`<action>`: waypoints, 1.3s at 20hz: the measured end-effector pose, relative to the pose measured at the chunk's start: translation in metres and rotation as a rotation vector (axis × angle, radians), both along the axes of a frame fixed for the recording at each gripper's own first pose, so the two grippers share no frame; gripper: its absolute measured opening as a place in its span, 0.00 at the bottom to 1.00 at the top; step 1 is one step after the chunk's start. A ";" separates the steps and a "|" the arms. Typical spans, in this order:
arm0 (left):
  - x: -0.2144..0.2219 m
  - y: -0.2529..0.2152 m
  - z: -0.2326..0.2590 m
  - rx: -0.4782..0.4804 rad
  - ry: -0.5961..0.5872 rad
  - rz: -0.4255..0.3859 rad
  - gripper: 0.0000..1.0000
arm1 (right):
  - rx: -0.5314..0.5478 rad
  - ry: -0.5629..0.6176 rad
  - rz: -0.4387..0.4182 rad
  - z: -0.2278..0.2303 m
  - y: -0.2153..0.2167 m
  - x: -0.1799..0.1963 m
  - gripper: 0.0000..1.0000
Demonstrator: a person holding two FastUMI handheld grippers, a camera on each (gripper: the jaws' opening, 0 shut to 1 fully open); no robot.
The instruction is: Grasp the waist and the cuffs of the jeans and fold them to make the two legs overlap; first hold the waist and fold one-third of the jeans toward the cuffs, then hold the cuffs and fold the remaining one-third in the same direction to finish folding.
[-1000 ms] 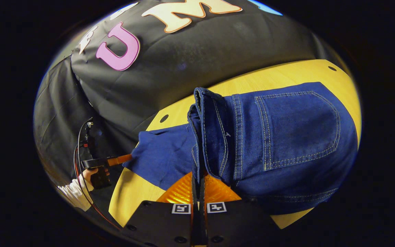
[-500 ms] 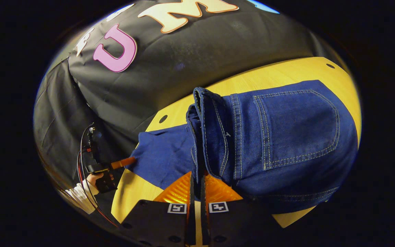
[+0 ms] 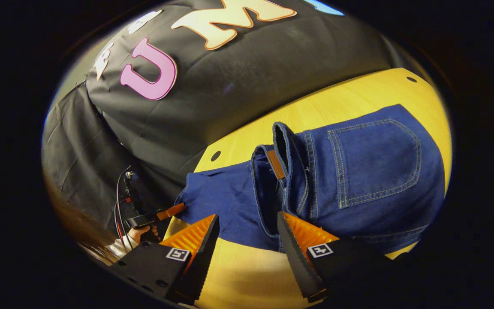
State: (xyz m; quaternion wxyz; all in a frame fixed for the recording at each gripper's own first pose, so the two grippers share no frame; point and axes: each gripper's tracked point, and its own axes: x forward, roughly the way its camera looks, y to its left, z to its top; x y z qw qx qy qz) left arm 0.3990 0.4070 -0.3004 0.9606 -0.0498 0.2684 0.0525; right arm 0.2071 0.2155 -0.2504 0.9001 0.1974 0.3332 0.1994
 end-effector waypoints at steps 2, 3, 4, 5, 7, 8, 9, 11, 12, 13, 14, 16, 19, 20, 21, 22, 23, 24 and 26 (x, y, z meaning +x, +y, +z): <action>0.002 -0.002 0.000 -0.015 -0.014 0.019 0.27 | -0.025 -0.015 0.002 0.007 -0.008 -0.006 0.85; 0.003 -0.002 0.000 -0.023 -0.023 0.023 0.25 | -0.039 -0.020 -0.004 0.009 -0.013 -0.007 0.86; 0.002 -0.003 0.001 -0.030 -0.024 0.017 0.20 | -0.062 -0.027 -0.015 0.011 -0.021 -0.009 0.90; 0.002 -0.005 0.001 -0.041 -0.028 0.010 0.18 | -0.071 -0.033 -0.021 0.013 -0.026 -0.010 0.91; 0.003 -0.008 0.004 -0.075 -0.045 0.003 0.11 | -0.066 -0.034 -0.037 0.019 -0.036 -0.010 0.83; 0.002 -0.009 0.004 -0.090 -0.051 0.000 0.07 | -0.067 -0.038 -0.048 0.022 -0.042 -0.011 0.91; 0.002 -0.007 0.005 -0.100 -0.054 0.002 0.05 | -0.074 -0.042 -0.060 0.024 -0.048 -0.010 0.91; 0.002 -0.008 0.006 -0.129 -0.037 0.022 0.02 | -0.080 -0.049 -0.079 0.028 -0.062 -0.012 0.91; 0.002 -0.009 0.010 -0.142 -0.032 0.036 0.01 | -0.078 -0.049 -0.089 0.031 -0.069 -0.014 0.91; 0.001 -0.009 0.016 -0.149 -0.038 0.051 0.00 | -0.075 -0.052 -0.099 0.033 -0.076 -0.014 0.91; 0.001 -0.011 0.027 -0.155 -0.055 0.070 0.01 | -0.074 -0.057 -0.106 0.035 -0.082 -0.016 0.91; -0.001 -0.024 0.061 -0.151 -0.121 0.075 0.01 | -0.068 -0.062 -0.120 0.043 -0.099 -0.017 0.91; 0.002 -0.074 0.107 -0.157 -0.182 0.019 0.01 | -0.055 -0.077 -0.139 0.057 -0.129 -0.018 0.91; 0.004 -0.098 0.119 -0.166 -0.188 -0.005 0.00 | -0.054 -0.082 -0.147 0.060 -0.141 -0.018 0.91; 0.004 -0.121 0.130 -0.177 -0.197 -0.032 0.01 | -0.048 -0.087 -0.157 0.065 -0.153 -0.019 0.91; 0.003 -0.144 0.138 -0.179 -0.200 -0.057 0.01 | -0.037 -0.090 -0.166 0.071 -0.166 -0.021 0.91; 0.001 -0.166 0.142 -0.176 -0.197 -0.077 0.01 | -0.025 -0.094 -0.174 0.076 -0.179 -0.021 0.91; -0.001 -0.190 0.146 -0.173 -0.191 -0.102 0.01 | -0.020 -0.099 -0.183 0.080 -0.193 -0.023 0.91; -0.004 -0.237 0.157 -0.165 -0.188 -0.142 0.01 | -0.017 -0.105 -0.198 0.086 -0.223 -0.029 0.91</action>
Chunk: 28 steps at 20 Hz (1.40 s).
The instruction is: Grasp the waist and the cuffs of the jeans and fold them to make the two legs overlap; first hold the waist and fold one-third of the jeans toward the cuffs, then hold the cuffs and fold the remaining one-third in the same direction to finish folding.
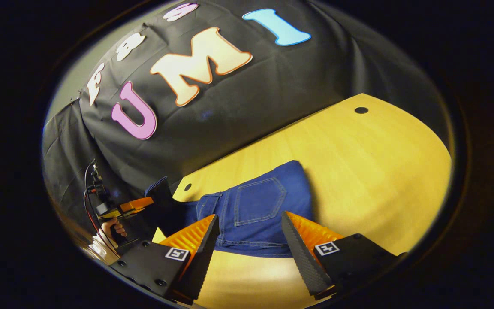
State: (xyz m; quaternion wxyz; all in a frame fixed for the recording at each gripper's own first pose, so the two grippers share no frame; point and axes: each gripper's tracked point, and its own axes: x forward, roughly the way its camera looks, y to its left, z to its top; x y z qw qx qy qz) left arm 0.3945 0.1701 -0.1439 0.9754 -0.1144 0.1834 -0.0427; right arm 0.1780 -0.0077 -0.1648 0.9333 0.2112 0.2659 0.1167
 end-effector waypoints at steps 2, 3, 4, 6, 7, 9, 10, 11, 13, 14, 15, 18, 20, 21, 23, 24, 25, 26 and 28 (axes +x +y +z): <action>-0.001 -0.045 0.013 -0.009 -0.011 -0.040 0.01 | 0.009 -0.002 -0.014 0.004 -0.028 -0.003 0.90; -0.003 -0.067 0.018 -0.019 -0.014 -0.060 0.00 | 0.012 0.001 -0.018 0.004 -0.042 -0.005 0.90; -0.005 -0.090 0.022 -0.025 -0.015 -0.081 0.01 | 0.015 0.003 -0.021 0.002 -0.055 -0.009 0.90; -0.009 -0.134 0.029 -0.031 -0.019 -0.120 0.01 | 0.020 0.012 -0.026 -0.001 -0.080 -0.017 0.91; -0.009 -0.153 0.031 -0.026 -0.022 -0.137 0.00 | 0.024 0.018 -0.028 -0.003 -0.091 -0.020 0.91; -0.008 -0.197 0.038 -0.007 -0.024 -0.175 0.01 | 0.027 0.025 -0.032 -0.007 -0.110 -0.025 0.90; -0.008 -0.218 0.039 -0.001 -0.018 -0.197 0.01 | 0.025 0.028 -0.033 -0.009 -0.118 -0.026 0.90; -0.005 -0.237 0.039 0.007 -0.016 -0.209 0.01 | 0.024 0.031 -0.035 -0.010 -0.126 -0.027 0.90; -0.006 -0.269 0.030 0.029 0.007 -0.221 0.00 | 0.027 0.031 -0.040 -0.010 -0.138 -0.027 0.91; -0.007 -0.284 0.021 0.045 0.017 -0.226 0.00 | 0.028 0.032 -0.042 -0.011 -0.142 -0.026 0.91; -0.010 -0.298 0.008 0.076 0.028 -0.227 0.05 | 0.028 0.035 -0.044 -0.013 -0.148 -0.026 0.90; -0.020 -0.322 -0.052 0.217 0.093 -0.252 0.01 | 0.028 0.050 -0.038 -0.018 -0.153 -0.025 0.90; -0.025 -0.330 -0.091 0.321 0.130 -0.273 0.01 | 0.023 0.059 -0.031 -0.020 -0.153 -0.026 0.91; -0.029 -0.332 -0.110 0.374 0.149 -0.277 0.01 | 0.022 0.061 -0.028 -0.021 -0.153 -0.026 0.91; -0.035 -0.332 -0.133 0.461 0.151 -0.294 0.01 | 0.020 0.064 -0.023 -0.022 -0.152 -0.028 0.91; -0.034 -0.331 -0.139 0.499 0.138 -0.304 0.01 | 0.022 0.066 -0.021 -0.022 -0.152 -0.029 0.91; -0.034 -0.331 -0.142 0.529 0.133 -0.310 0.01 | 0.025 0.068 -0.019 -0.022 -0.150 -0.030 0.91; -0.036 -0.333 -0.146 0.539 0.139 -0.327 0.05 | 0.025 0.073 -0.017 -0.023 -0.149 -0.031 0.91; -0.044 -0.342 -0.149 0.535 0.153 -0.355 0.25 | 0.026 0.076 -0.015 -0.022 -0.146 -0.034 0.91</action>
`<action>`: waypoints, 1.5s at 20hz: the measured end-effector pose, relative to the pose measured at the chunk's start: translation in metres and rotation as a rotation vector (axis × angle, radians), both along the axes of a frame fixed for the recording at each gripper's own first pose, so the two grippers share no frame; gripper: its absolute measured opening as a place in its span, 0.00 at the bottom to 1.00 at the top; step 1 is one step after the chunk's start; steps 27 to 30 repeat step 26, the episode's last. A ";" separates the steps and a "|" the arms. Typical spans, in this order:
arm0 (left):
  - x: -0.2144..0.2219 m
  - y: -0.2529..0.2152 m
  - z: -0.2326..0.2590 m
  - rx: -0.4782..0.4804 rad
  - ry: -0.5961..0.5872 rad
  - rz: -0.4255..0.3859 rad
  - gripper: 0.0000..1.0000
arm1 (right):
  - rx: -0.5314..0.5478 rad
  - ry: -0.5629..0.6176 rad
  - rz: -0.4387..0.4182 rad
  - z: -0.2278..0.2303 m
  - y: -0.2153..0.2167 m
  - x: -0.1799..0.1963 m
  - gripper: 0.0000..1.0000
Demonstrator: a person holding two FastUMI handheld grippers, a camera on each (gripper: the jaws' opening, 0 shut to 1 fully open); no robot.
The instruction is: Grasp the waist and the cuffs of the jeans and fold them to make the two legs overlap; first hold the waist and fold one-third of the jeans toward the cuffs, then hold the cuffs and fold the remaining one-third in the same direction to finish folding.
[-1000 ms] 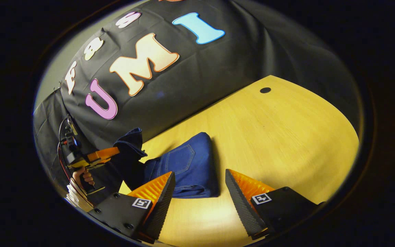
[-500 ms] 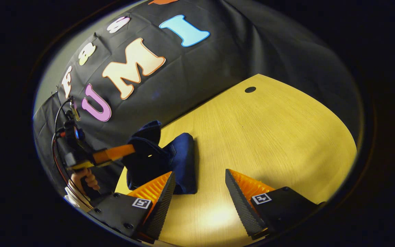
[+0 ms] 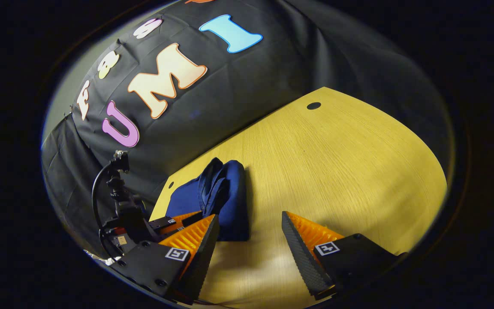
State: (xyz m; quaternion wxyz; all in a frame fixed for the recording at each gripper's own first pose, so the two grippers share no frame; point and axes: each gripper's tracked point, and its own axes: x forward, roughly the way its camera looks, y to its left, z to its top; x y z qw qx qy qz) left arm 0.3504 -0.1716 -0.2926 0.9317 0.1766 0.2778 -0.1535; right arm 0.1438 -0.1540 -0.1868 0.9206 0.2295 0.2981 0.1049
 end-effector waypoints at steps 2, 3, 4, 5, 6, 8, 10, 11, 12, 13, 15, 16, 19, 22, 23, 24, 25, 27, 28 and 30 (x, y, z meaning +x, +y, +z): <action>-0.008 0.004 0.009 0.002 -0.030 0.006 0.44 | 0.008 -0.008 0.003 0.006 0.005 -0.003 0.91; -0.014 0.007 0.016 -0.020 -0.043 0.018 0.53 | 0.011 -0.014 0.006 0.009 0.007 -0.004 0.91; -0.021 0.011 0.024 -0.057 -0.055 0.030 0.61 | 0.014 -0.022 0.006 0.014 0.010 -0.006 0.91; -0.027 0.019 0.033 -0.086 -0.075 0.055 0.70 | 0.018 -0.030 0.007 0.018 0.012 -0.008 0.91; -0.030 0.032 0.046 -0.104 -0.106 0.092 0.78 | 0.025 -0.041 0.005 0.023 0.016 -0.011 0.91; -0.039 0.065 0.066 -0.126 -0.166 0.156 0.81 | 0.029 -0.084 0.003 0.036 0.023 -0.013 0.91; -0.050 0.100 0.077 -0.132 -0.208 0.219 0.81 | 0.012 -0.121 0.014 0.043 0.032 -0.017 0.91; -0.056 0.120 0.081 -0.131 -0.219 0.257 0.81 | 0.008 -0.134 0.022 0.046 0.036 -0.019 0.91; -0.062 0.137 0.082 -0.134 -0.226 0.294 0.81 | 0.013 -0.143 0.032 0.048 0.043 -0.021 0.91; -0.067 0.152 0.083 -0.139 -0.226 0.331 0.81 | 0.021 -0.151 0.037 0.052 0.048 -0.024 0.83; -0.074 0.177 0.082 -0.156 -0.226 0.396 0.81 | 0.029 -0.167 0.048 0.053 0.059 -0.028 0.96; -0.076 0.182 0.082 -0.172 -0.239 0.415 0.82 | 0.027 -0.170 0.053 0.054 0.061 -0.028 0.96; -0.081 0.197 0.080 -0.202 -0.245 0.436 0.81 | 0.013 -0.164 0.056 0.051 0.063 -0.029 0.96; -0.077 0.198 0.079 -0.210 -0.236 0.431 0.81 | 0.002 -0.154 0.046 0.050 0.059 -0.030 0.96; -0.080 0.198 0.077 -0.206 -0.232 0.423 0.81 | -0.001 -0.153 0.043 0.050 0.058 -0.031 0.96; -0.079 0.196 0.077 -0.201 -0.227 0.411 0.81 | -0.003 -0.153 0.039 0.051 0.056 -0.031 0.96; -0.079 0.195 0.079 -0.193 -0.227 0.398 0.81 | -0.003 -0.158 0.034 0.053 0.056 -0.031 0.96; -0.080 0.195 0.081 -0.182 -0.229 0.388 0.81 | -0.003 -0.160 0.030 0.054 0.055 -0.030 0.96; -0.080 0.195 0.081 -0.182 -0.229 0.388 0.81 | -0.003 -0.160 0.030 0.054 0.055 -0.030 0.96; -0.080 0.195 0.081 -0.182 -0.229 0.388 0.81 | -0.003 -0.160 0.030 0.054 0.055 -0.030 0.96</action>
